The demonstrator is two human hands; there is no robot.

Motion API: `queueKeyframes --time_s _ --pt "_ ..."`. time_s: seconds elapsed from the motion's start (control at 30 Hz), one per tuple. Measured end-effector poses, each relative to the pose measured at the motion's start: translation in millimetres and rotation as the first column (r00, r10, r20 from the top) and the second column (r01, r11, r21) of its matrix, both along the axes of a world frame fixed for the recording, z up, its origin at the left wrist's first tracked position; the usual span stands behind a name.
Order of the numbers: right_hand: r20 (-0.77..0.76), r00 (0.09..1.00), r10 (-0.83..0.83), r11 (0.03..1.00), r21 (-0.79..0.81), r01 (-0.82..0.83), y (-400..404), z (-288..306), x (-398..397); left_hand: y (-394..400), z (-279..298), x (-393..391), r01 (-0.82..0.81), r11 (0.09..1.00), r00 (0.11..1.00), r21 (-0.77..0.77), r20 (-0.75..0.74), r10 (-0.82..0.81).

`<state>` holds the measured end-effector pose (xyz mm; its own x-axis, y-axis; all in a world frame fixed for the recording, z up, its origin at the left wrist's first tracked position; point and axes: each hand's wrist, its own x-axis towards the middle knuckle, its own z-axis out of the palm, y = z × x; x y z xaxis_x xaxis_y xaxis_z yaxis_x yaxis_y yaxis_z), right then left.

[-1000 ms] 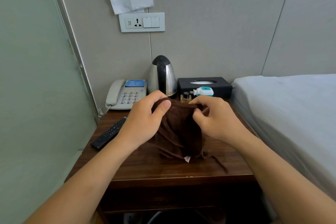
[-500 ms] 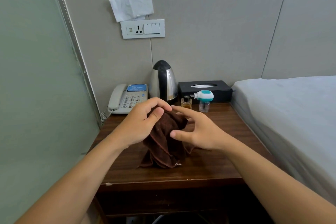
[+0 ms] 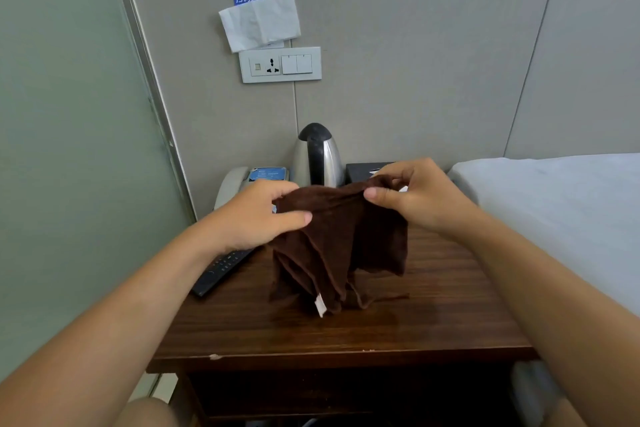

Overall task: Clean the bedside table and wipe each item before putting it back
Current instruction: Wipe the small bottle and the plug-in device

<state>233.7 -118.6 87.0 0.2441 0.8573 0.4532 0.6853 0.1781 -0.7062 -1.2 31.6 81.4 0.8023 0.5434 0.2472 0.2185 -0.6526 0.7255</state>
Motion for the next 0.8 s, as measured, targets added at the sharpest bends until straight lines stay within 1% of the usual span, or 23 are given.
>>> queueKeyframes --time_s 0.07,0.13,0.2,0.3,0.37,0.47,0.53,0.63,0.7,0.77,0.8 --pt "-0.106 0.994 0.011 1.000 0.029 -0.008 -7.4 8.5 3.3 -0.7 1.9 3.2 -0.007 0.999 0.989 -0.053 0.148 0.015" --pt "-0.185 0.983 0.021 1.000 0.020 -0.018 -14.7 18.0 6.5 -1.8 4.4 7.3 -0.008 0.997 0.961 -0.080 0.276 0.030" --pt "-0.218 0.976 0.026 1.000 0.008 -0.024 -19.5 25.9 8.4 -4.0 7.6 11.4 -0.002 0.997 0.934 -0.080 0.356 0.030" --pt "-0.292 0.954 0.061 0.998 0.009 -0.061 -21.5 31.5 9.5 -9.4 16.5 17.6 0.010 1.000 0.913 0.000 0.408 -0.009" --pt "-0.352 0.933 0.082 0.996 -0.006 -0.090 -22.2 33.5 9.9 -9.1 25.1 21.4 0.003 0.999 0.911 0.046 0.411 -0.022" --pt "-0.479 0.872 0.101 0.992 -0.021 -0.127 -22.7 35.4 10.4 -2.6 36.9 24.5 0.035 0.999 0.916 0.002 0.401 -0.033" --pt "-0.512 0.854 0.090 0.992 -0.031 -0.124 -21.9 32.2 13.9 2.7 37.4 26.5 0.055 0.998 0.932 0.001 0.359 -0.052" --pt "-0.524 0.851 0.037 0.991 -0.092 -0.100 -15.2 14.9 20.9 10.1 22.0 31.0 0.068 0.993 0.959 0.094 0.267 -0.091" --pt "-0.512 0.859 -0.022 0.987 -0.150 -0.064 -5.0 -4.7 21.0 16.5 2.2 32.5 0.082 0.989 0.973 0.119 0.204 -0.106" --pt "-0.470 0.882 -0.042 0.983 -0.177 -0.048 6.0 -28.8 18.6 25.1 -23.6 32.1 0.047 0.985 0.988 0.165 0.139 -0.071" --pt "-0.412 0.911 -0.034 0.981 -0.187 -0.048 10.6 -41.1 18.1 28.6 -35.9 30.3 0.012 0.979 0.994 0.202 0.104 -0.033"
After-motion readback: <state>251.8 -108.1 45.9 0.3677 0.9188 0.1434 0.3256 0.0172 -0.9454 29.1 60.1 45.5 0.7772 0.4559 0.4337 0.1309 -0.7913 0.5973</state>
